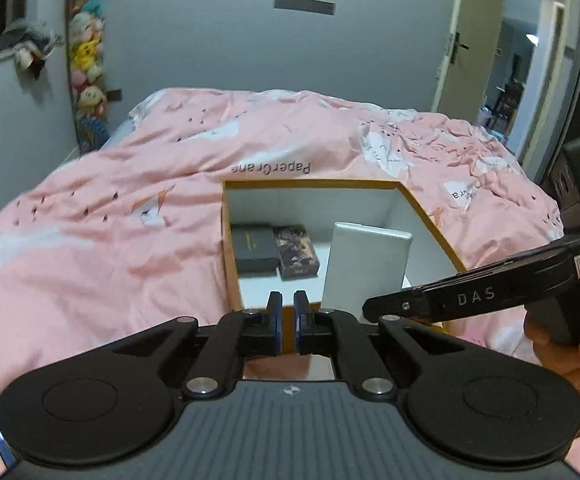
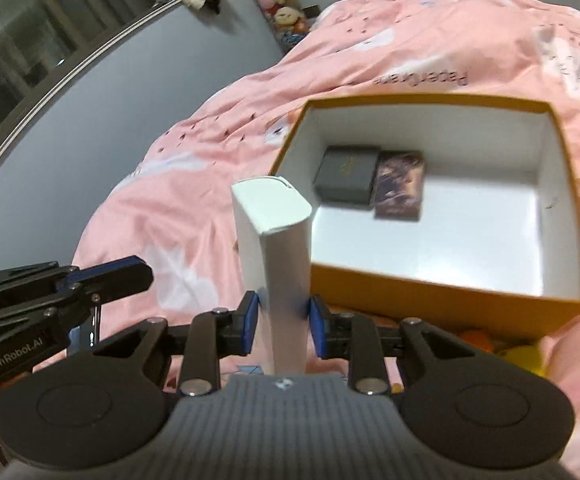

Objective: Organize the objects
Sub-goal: 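Grasp the white rectangular box with the right tool while the left tool holds the gold box, then carry the white box and the gold box over the orange box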

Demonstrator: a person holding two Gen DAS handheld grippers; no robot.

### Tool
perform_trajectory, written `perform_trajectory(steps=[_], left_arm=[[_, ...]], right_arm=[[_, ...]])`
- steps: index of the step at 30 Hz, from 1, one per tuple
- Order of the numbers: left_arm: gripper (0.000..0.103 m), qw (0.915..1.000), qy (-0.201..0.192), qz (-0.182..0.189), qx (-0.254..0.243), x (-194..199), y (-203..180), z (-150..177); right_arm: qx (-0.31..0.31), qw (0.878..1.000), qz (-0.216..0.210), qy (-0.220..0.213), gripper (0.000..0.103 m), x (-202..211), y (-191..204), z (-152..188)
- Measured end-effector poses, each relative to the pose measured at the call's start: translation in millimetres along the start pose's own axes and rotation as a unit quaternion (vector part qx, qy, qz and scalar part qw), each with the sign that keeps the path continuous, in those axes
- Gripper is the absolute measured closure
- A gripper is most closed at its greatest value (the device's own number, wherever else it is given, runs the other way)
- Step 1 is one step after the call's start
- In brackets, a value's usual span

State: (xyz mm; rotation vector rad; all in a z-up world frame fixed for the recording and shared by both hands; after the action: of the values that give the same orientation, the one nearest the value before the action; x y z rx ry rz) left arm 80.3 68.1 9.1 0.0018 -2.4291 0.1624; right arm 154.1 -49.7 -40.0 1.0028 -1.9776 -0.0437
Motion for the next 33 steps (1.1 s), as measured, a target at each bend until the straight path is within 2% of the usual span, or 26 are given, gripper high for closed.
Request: perform_trajectory(steps=[2,4,9,14,16,19,23,26,28,30,33], left_arm=[[0.095,0.9996,0.021,0.013,-0.012,-4,-6,4],[0.086,0.9984,0.046,0.012,-0.029,-12,-9,15],[0.048,0.9908,0.115,0.034,-0.062,-40,-15,57],[0.042,0.9717,0.198,0.041,-0.122,-68,-14,105],[0.037,0.9648,0.219,0.038,-0.141,-78,-13,119],[0.037,0.9605,0.232,0.029,-0.151,-88,-11,128],[0.040,0.9600,0.238,0.030,-0.145,-95,-10,132],[0.050,0.9624,0.237,0.037,-0.126,-95,-11,132],[0.050,0.9645,0.232,0.034,-0.121,-95,-13,131],[0.050,0.9673,0.227,0.028,-0.110,-96,-13,129],[0.050,0.9711,0.221,0.022,-0.088,-97,-11,124]], right_arm=[[-0.008,1.000,0.003,-0.002,0.074,4,-6,1],[-0.017,1.000,0.005,0.003,0.074,9,-11,8],[-0.025,0.999,0.030,-0.005,0.074,9,-24,19],[-0.001,0.996,0.085,-0.016,0.074,4,-40,20],[0.003,0.997,0.080,-0.012,0.074,2,-42,21],[0.023,0.996,0.083,-0.015,0.074,0,-40,24],[0.045,0.995,0.081,-0.028,0.073,-3,-36,29],[0.051,0.996,0.072,-0.033,0.072,-8,-35,35],[0.040,0.997,0.064,-0.022,0.071,-19,-38,41],[0.028,0.998,0.053,-0.017,0.065,-28,-41,47],[0.023,0.998,0.052,-0.017,0.064,-38,-46,49]])
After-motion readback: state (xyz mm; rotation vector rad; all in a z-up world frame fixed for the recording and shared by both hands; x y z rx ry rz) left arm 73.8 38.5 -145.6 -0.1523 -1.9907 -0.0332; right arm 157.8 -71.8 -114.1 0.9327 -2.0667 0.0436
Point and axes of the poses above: each gripper's, at about its wrist camera, not at the fingertips, and x roughly against the way its jaws point, y to its left, z to its underside, the point moved 8 cm from there along -x, roughly the way its jaws point, and after that the axes turned 3 degrees about x, right-handed, at the moved point
